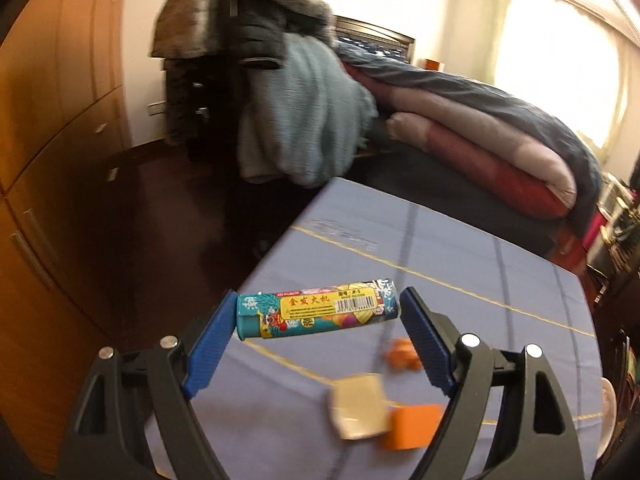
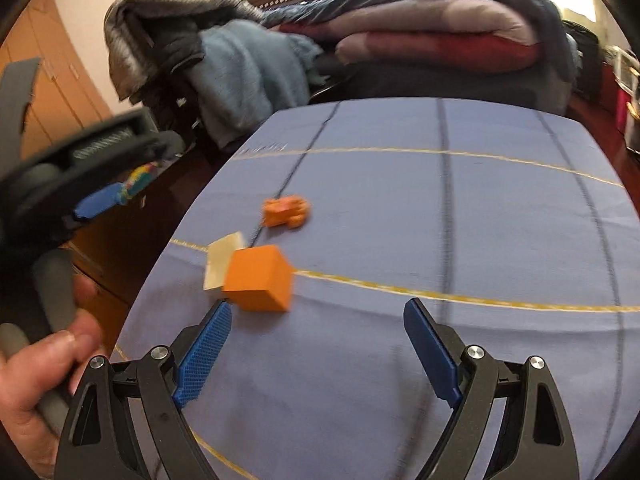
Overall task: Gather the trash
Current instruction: 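Grasp the orange cube with the right tool while the left tool holds the tube, then carry the tube and orange cube over the wastebasket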
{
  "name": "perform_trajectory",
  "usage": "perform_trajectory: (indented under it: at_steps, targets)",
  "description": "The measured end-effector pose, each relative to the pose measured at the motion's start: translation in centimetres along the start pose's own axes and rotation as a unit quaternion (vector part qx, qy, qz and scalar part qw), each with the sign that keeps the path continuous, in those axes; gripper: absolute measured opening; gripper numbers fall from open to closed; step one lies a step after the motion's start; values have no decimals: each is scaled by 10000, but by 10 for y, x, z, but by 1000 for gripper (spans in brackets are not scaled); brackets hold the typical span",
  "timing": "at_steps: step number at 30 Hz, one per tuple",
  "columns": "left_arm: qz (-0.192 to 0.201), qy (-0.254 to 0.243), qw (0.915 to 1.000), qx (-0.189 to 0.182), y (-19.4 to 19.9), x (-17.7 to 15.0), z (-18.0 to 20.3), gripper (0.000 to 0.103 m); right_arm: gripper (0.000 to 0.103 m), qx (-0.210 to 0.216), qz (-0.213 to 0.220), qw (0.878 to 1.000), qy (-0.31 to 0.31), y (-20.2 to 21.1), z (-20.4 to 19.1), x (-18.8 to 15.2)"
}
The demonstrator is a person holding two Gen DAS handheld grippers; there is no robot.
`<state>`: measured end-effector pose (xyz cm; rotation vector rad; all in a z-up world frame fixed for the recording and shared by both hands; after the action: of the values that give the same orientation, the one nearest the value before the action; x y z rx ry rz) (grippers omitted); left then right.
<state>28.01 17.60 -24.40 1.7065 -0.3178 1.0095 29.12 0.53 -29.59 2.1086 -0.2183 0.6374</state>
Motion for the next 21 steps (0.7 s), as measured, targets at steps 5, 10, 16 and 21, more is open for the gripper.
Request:
perform_trajectory:
  at_steps: [5, 10, 16, 21]
  targets:
    - [-73, 192, 9996, 194, -7, -4, -40, 82, 76, -169, -8, 9997, 166, -22, -18, 0]
    - [-118, 282, 9993, 208, -8, -7, -56, 82, 58, -332, -141, 9991, 231, -31, -22, -1]
    - [-100, 279, 9994, 154, -8, -6, -56, 82, 41, -354, -134, 9986, 361, -32, -27, -2]
    - [-55, 195, 9998, 58, -3, -5, -45, 82, 38, -489, 14, 9979, 414, -25, -23, 0]
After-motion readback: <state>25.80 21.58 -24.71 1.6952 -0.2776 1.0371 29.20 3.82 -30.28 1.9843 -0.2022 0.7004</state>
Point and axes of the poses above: each gripper's, at about its wrist camera, not at the fingertips, and y roughly against the way its jaws point, z to its right, x to its top, the point moved 8 cm from there along -y, roughly the way its jaws point, and after that the axes turned 12 degrees about -y, right-handed, at the moved point
